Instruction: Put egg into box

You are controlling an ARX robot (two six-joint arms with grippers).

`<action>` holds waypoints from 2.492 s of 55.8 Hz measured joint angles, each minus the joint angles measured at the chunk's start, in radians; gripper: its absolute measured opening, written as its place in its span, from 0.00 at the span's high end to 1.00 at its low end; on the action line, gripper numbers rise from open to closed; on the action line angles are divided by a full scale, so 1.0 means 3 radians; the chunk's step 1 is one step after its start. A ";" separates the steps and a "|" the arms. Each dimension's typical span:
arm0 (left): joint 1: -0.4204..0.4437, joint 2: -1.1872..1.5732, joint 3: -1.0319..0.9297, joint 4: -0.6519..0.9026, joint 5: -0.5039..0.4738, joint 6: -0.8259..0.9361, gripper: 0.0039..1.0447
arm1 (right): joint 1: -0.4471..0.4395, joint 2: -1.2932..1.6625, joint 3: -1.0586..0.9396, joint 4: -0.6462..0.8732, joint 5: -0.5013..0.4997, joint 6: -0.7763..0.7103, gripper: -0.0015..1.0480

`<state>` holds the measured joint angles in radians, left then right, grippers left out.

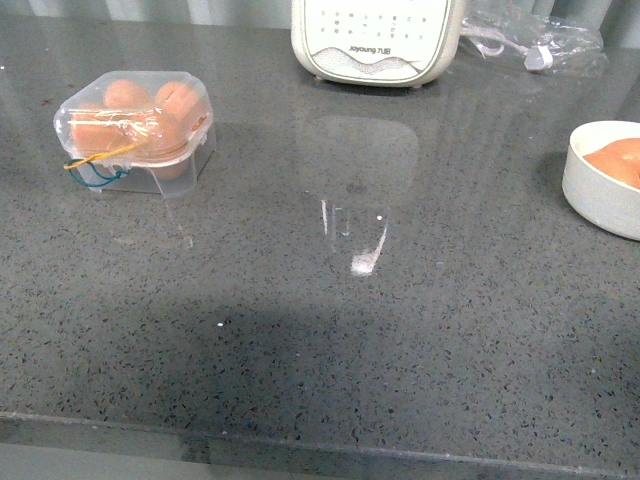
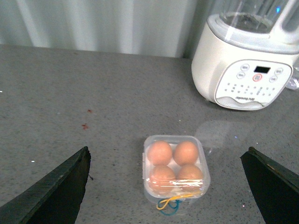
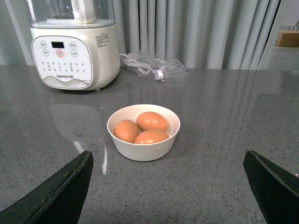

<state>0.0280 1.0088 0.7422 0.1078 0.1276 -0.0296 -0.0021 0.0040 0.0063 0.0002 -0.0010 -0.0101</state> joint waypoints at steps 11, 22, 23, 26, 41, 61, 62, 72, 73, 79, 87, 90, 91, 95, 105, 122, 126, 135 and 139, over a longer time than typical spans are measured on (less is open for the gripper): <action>0.0346 -0.0469 -0.0192 -0.0202 -0.0013 0.0113 0.06 | 0.0001 0.0000 0.0000 0.0000 0.0000 0.0001 0.07; 0.0576 -0.0797 -0.0361 -0.0343 0.0111 0.0201 0.06 | 0.0000 0.0000 0.0000 0.0000 0.0000 0.0000 0.07; 0.0593 -0.0815 -0.0374 -0.0350 0.0118 0.0209 0.06 | 0.0000 0.0000 0.0000 0.0000 0.0000 0.0001 0.07; 0.0627 -0.0847 -0.0402 -0.0369 0.0117 0.0237 0.06 | 0.0000 0.0000 0.0000 0.0000 0.0000 0.0001 0.07; 0.0863 -0.0959 -0.0628 -0.0454 0.0258 0.0296 0.06 | 0.0000 0.0000 0.0000 0.0000 0.0000 0.0000 0.07; 0.1134 -0.1013 -0.0778 -0.0492 0.0384 0.0298 0.06 | 0.0000 0.0000 0.0000 0.0000 0.0000 0.0001 0.07; 0.1136 -0.1015 -0.0778 -0.0492 0.0385 0.0298 0.06 | 0.0000 0.0000 0.0000 0.0000 0.0000 0.0000 0.07; 0.1047 -0.1202 -0.1259 0.0481 0.0654 0.0169 0.27 | 0.0000 0.0000 0.0000 0.0000 0.0000 0.0000 0.07; 0.1029 -0.1223 -0.1289 0.0519 0.0635 0.0165 0.29 | 0.0000 0.0000 0.0000 0.0000 0.0000 0.0001 0.07; 0.0855 -0.1417 -0.1517 0.0628 0.0495 0.0141 0.46 | 0.0001 0.0000 0.0000 0.0000 0.0000 0.0001 0.07; 0.0643 -0.1621 -0.1755 0.0635 0.0276 0.0117 0.70 | 0.0000 0.0000 0.0000 0.0000 0.0000 0.0000 0.07; 0.0538 -0.1736 -0.1867 0.0635 0.0175 0.0107 0.84 | 0.0000 0.0000 0.0000 0.0000 0.0000 0.0000 0.07; 0.0514 -0.1765 -0.1892 0.0633 0.0156 0.0106 0.87 | 0.0000 0.0000 0.0000 0.0000 0.0000 0.0000 0.07; 0.0425 -0.1874 -0.1975 0.0623 0.0069 0.0095 0.97 | 0.0000 0.0000 0.0000 0.0000 0.0000 0.0000 0.07; 0.0172 -0.2097 -0.2116 0.0548 -0.0219 0.0093 0.97 | 0.0000 0.0000 0.0000 0.0000 0.0000 0.0000 0.07; -0.0094 -0.2408 -0.2280 0.0397 -0.0420 0.0092 0.97 | 0.0000 0.0000 0.0000 0.0000 0.0000 0.0000 0.07; -0.0094 -0.2483 -0.2308 0.0351 -0.0422 0.0093 0.97 | 0.0000 0.0000 0.0000 0.0000 0.0000 0.0000 0.07; -0.0094 -0.2641 -0.2377 0.0278 -0.0423 0.0093 0.97 | 0.0000 0.0000 0.0000 0.0000 0.0000 0.0000 0.07; -0.0094 -0.2717 -0.2380 0.0280 -0.0426 0.0093 0.97 | 0.0000 0.0000 0.0000 0.0000 0.0000 0.0000 0.07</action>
<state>-0.0002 0.1936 0.0280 0.1917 -0.0002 -0.0017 -0.0021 0.0040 0.0063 0.0002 -0.0010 -0.0101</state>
